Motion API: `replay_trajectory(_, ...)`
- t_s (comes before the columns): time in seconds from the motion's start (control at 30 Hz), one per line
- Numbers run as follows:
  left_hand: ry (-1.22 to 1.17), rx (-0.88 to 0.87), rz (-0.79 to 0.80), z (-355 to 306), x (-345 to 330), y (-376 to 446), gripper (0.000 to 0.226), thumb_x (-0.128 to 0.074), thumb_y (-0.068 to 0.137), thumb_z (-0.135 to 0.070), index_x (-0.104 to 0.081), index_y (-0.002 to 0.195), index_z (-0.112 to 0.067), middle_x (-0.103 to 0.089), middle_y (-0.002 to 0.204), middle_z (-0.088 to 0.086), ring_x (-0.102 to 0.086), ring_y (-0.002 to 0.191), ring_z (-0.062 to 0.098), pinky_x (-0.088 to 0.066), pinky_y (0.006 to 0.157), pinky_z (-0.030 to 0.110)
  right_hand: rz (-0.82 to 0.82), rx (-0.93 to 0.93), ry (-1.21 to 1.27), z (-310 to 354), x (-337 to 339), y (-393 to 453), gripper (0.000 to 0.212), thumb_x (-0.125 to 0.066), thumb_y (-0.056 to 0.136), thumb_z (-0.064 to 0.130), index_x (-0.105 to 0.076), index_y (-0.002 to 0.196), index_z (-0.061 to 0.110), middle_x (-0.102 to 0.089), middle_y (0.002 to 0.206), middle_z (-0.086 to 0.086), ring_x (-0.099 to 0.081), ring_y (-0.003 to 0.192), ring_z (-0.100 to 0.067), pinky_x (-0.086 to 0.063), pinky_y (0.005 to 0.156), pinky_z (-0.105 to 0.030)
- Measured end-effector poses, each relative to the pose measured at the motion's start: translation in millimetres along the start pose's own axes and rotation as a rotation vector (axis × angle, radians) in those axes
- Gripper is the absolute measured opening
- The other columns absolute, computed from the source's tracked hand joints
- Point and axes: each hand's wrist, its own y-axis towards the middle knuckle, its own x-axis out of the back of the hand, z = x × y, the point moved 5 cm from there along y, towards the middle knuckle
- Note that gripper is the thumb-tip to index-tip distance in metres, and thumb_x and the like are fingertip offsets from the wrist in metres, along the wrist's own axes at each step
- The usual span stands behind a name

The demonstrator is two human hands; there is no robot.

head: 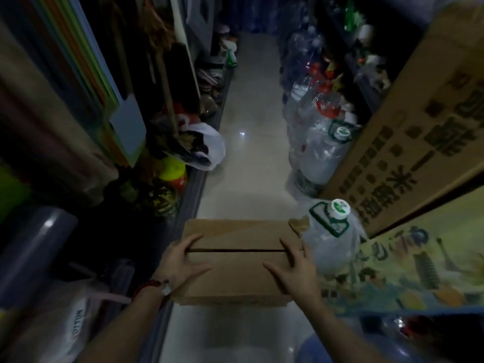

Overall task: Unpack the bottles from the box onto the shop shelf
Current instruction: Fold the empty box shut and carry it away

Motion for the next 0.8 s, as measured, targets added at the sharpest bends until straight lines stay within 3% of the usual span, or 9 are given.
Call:
replay_trajectory(0.13, -0.01, 0.024, -0.017, 86.8, -62.9, 37.9, 0.078, -0.085, 0.065, -0.034, -0.049, 0.133, -0.032, -0.052, 0.124, 0.003, -0.049, 0.11, 0.015, -0.039, 0.092, 0.023, 0.014, -0.02, 0.011, -78.5, -78.5, 25.7, 0.076, -0.079, 0.065, 0.052, -0.053, 0.133, 0.031, -0.034, 0.146, -0.007, -0.04, 0.131, -0.027, -0.036, 0.107, -0.035)
replay_trajectory(0.37, -0.043, 0.052, -0.044, 199.9, -140.5, 73.1, 0.073, -0.084, 0.067, -0.029, -0.053, 0.133, -0.024, -0.057, 0.127, 0.007, -0.054, 0.118, 0.022, -0.044, 0.102, 0.038, 0.067, -0.042, 0.012, -183.2, -184.5, 45.9, 0.075, -0.079, 0.065, 0.052, -0.05, 0.132, 0.035, -0.033, 0.144, -0.003, -0.045, 0.123, -0.024, -0.037, 0.099, -0.028)
replay_trajectory(0.47, -0.041, 0.045, -0.064, 219.5, -155.1, 83.8, 0.071, -0.083, 0.068, -0.032, -0.054, 0.132, -0.027, -0.057, 0.127, 0.006, -0.054, 0.116, 0.019, -0.044, 0.103, 0.035, 0.054, -0.03, 0.019, -203.1, -204.0, 51.8, 0.075, -0.078, 0.066, 0.052, -0.048, 0.133, 0.036, -0.03, 0.146, -0.003, -0.043, 0.125, -0.025, -0.04, 0.103, -0.036)
replay_trajectory(0.6, -0.02, 0.035, -0.091, 226.9, -167.3, 93.4, 0.068, -0.081, 0.071, -0.032, -0.053, 0.133, -0.028, -0.052, 0.131, 0.005, -0.051, 0.116, 0.018, -0.039, 0.099, 0.024, 0.012, -0.029, 0.023, -220.2, -214.8, 56.9, 0.075, -0.08, 0.066, 0.05, -0.049, 0.133, 0.035, -0.03, 0.147, -0.003, -0.044, 0.126, -0.025, -0.04, 0.104, -0.035)
replay_trajectory(0.8, 0.013, 0.052, -0.066, 235.5, -178.5, 99.3, 0.066, -0.076, 0.076, -0.033, -0.048, 0.136, -0.03, -0.041, 0.141, 0.009, -0.044, 0.125, 0.023, -0.035, 0.104, 0.029, 0.007, -0.002, -0.037, -228.9, -221.2, 60.1, 0.075, -0.075, 0.069, 0.054, -0.046, 0.136, 0.036, -0.027, 0.15, -0.004, -0.041, 0.129, -0.027, -0.041, 0.106, -0.045)
